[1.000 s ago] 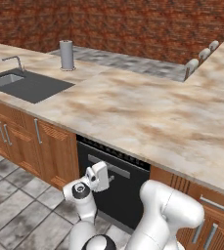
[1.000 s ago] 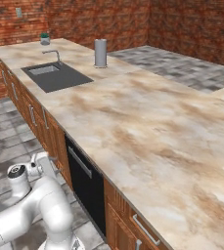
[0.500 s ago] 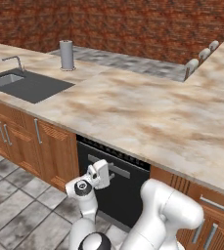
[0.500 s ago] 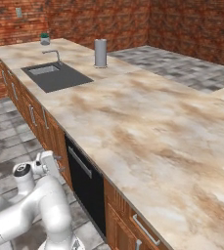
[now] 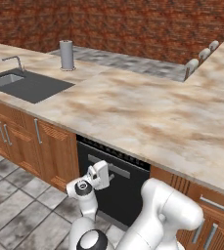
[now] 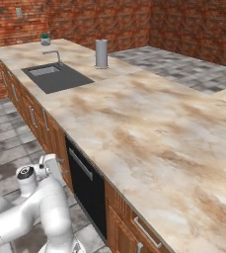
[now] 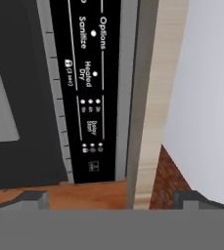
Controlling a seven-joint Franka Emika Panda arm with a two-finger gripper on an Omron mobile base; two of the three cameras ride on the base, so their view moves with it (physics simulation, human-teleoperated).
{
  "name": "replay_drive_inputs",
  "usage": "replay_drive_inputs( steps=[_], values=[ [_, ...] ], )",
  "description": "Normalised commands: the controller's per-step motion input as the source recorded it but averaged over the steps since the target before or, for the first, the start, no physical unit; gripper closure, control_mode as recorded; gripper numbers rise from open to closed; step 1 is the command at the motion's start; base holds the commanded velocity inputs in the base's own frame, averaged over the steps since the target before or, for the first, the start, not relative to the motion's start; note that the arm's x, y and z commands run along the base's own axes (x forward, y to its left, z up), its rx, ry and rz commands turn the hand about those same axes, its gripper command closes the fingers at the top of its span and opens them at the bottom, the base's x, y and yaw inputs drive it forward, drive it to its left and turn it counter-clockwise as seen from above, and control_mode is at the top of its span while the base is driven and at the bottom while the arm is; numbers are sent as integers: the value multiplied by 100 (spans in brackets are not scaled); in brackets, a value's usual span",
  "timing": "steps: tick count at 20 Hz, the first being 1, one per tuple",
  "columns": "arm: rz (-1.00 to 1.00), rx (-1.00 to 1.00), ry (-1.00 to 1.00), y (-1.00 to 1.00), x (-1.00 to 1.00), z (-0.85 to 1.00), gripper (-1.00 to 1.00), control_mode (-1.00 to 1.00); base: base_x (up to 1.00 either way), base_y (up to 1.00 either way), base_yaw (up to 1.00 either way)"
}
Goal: Open the dishwasher door and pull out the top rack.
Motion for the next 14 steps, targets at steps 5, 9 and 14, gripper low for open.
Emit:
replay_drive_inputs(
  steps=[5,9,14],
  values=[
    [0,0,0,0,19,-19,-100,-100,0,0,0],
    [0,0,0,-4,20,-17,-100,-100,0,0,0],
    [0,0,0,-6,20,-15,-100,-100,0,0,0]
  ],
)
